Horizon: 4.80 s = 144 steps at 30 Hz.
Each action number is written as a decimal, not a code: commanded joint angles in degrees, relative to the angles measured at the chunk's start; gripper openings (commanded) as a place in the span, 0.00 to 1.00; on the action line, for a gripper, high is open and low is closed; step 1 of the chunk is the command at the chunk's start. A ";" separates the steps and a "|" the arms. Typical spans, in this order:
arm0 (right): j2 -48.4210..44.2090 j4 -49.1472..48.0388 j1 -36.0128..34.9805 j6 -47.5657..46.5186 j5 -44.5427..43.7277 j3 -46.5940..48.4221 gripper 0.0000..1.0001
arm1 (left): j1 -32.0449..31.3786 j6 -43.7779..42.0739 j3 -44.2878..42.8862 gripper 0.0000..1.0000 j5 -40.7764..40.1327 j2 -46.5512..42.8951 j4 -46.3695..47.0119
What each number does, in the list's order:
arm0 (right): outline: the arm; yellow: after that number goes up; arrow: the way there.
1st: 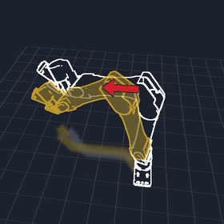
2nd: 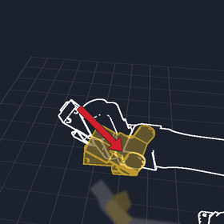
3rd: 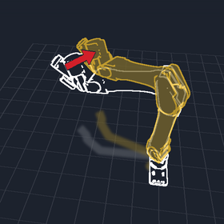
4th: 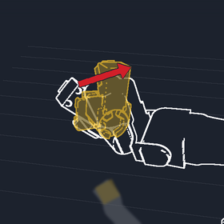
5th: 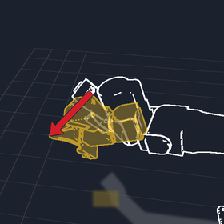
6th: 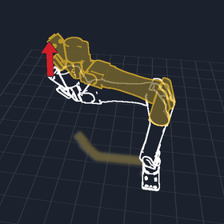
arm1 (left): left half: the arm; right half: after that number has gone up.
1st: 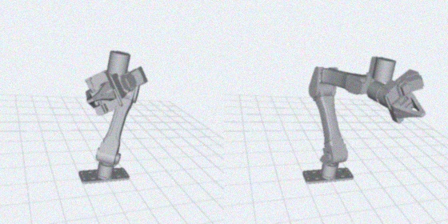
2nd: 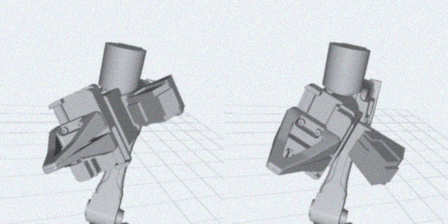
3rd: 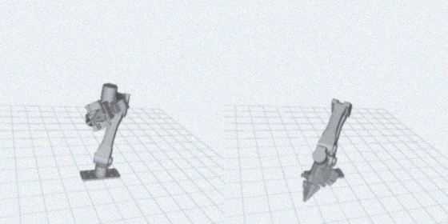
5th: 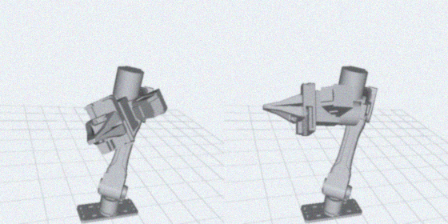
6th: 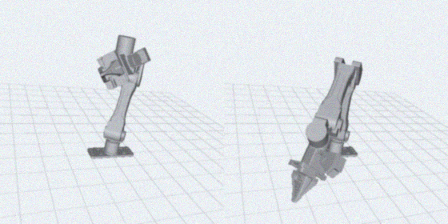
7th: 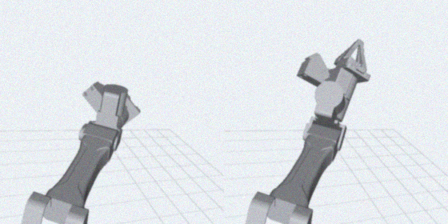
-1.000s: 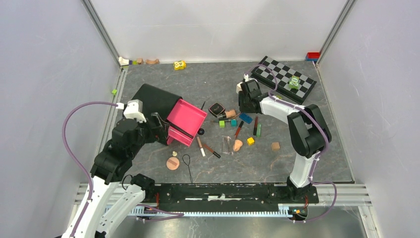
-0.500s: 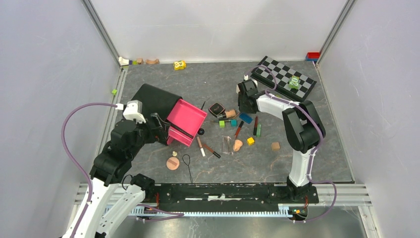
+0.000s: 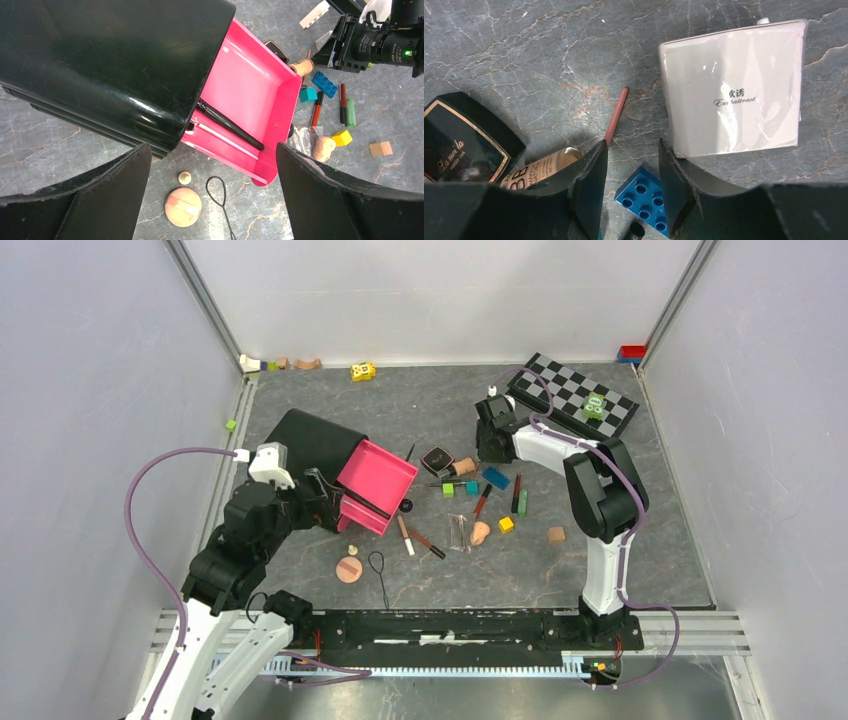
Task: Organize the makeup
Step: Pick up the makeup brush from the center of the board, then place the makeup brush in the drawer, then pick up the makeup brush from the center of the board.
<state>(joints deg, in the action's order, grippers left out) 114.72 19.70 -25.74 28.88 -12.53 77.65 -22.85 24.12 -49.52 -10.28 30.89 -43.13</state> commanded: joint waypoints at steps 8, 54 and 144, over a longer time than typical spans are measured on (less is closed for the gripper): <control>-1.95 -0.39 -0.62 0.46 -0.83 2.83 0.48 | 0.26 -1.18 0.03 1.00 0.56 -0.31 2.35; 3.35 2.75 -3.46 -5.82 -3.86 6.54 0.09 | 0.31 -1.27 0.12 1.00 0.75 -0.06 2.53; -7.30 -8.10 -13.02 -4.51 12.33 15.81 0.32 | 0.28 -1.09 0.12 1.00 0.75 -0.75 2.53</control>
<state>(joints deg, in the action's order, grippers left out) 105.41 12.21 -43.20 15.73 0.54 92.62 -22.85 24.10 -49.43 -10.11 30.61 -43.11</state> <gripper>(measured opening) 0.314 0.997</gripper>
